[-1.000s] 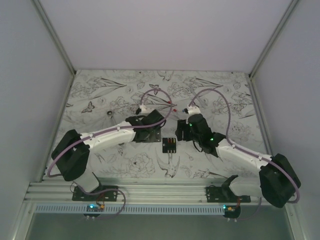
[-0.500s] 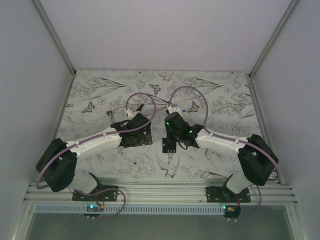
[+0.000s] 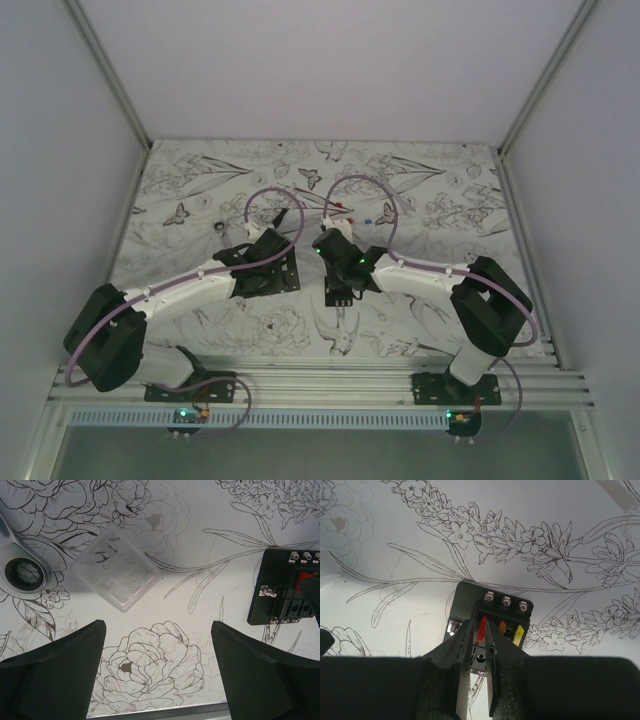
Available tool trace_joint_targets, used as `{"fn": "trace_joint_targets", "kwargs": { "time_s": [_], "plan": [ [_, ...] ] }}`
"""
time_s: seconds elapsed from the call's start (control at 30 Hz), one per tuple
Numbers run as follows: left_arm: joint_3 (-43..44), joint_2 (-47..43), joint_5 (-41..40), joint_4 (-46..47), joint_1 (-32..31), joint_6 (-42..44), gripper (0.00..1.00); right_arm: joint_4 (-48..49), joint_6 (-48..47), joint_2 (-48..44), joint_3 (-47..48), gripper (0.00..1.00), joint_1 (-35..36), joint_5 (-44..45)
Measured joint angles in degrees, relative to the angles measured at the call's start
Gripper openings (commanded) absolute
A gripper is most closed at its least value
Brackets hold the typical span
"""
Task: Snap on the fuse box
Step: Install the fuse at the fuse box base.
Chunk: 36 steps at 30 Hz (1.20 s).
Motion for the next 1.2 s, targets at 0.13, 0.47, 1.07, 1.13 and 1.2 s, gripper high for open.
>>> {"fn": "trace_joint_targets", "kwargs": {
  "time_s": [0.13,0.47,1.07,1.13,1.2],
  "plan": [
    [-0.02,-0.04,0.20,0.22,0.00,0.00,0.90,-1.20,0.39,0.00,0.02,0.20,0.26,0.72],
    [-0.02,-0.04,0.42,0.96,0.00,-0.02,0.90,-2.73,0.59,0.46,0.44,0.04,0.42,1.31],
    [-0.11,-0.04,1.27,1.29,0.00,-0.04,0.90,-2.69,-1.18,5.16,5.01,0.00,-0.22,-0.39],
    [-0.26,-0.04,1.29,1.31,0.00,-0.04,0.90,-2.16,-1.55,4.98,4.87,0.00,-0.31,-0.59],
    [-0.37,-0.04,1.29,1.29,0.00,-0.04,0.91,-1.62,-2.38,4.35,4.28,0.01,-0.31,-0.74]
  ]
}}
